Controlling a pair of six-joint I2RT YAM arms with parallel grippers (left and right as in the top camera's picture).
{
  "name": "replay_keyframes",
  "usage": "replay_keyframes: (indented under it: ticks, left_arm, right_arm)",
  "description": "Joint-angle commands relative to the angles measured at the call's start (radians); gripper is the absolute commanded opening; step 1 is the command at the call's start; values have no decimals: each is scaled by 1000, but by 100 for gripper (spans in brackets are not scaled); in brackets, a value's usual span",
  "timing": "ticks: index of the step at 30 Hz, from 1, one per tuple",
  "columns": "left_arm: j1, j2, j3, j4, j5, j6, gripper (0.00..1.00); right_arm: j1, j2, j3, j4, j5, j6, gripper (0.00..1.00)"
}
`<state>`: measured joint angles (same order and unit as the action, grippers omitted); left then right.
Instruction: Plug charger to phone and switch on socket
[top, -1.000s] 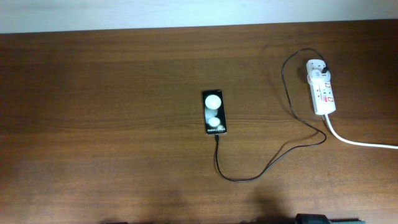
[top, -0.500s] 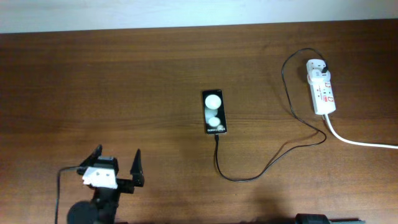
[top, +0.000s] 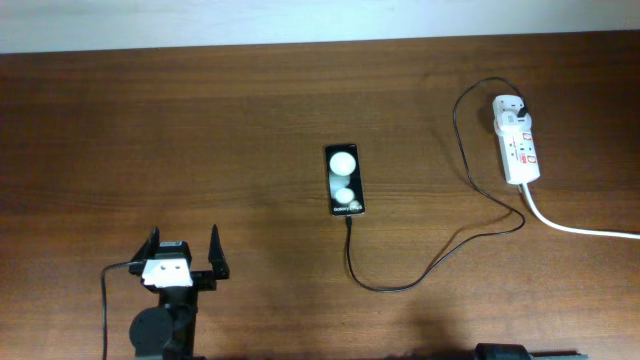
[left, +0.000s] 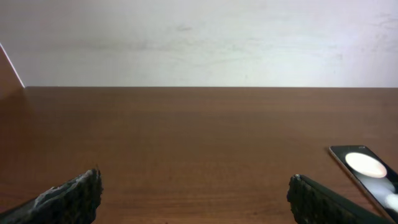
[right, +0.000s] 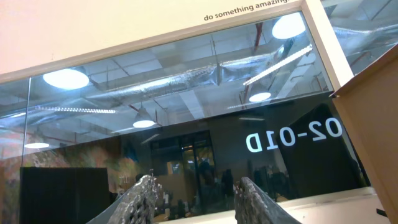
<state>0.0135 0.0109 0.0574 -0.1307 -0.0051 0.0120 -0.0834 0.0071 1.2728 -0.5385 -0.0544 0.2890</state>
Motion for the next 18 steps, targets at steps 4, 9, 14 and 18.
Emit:
replay_keyframes:
  ticks: [4,9,14,18]
  left_arm:
    - [1,-3,-23,-1,-18,19,99]
    - [1,-3,-23,-1,-18,19,99]
    - [1,-3,-23,-1,-18,19,99]
    - [1,-3,-23,-1,-18,19,99]
  right_arm:
    - [5,-2,2,-2,-25,8,49]
    - [15,-2,-2,-6,-70,8,59]
    - [60,-2,-2,-8,-66,4,67]
    - [72,-2,-2,-6,-66,4,99]
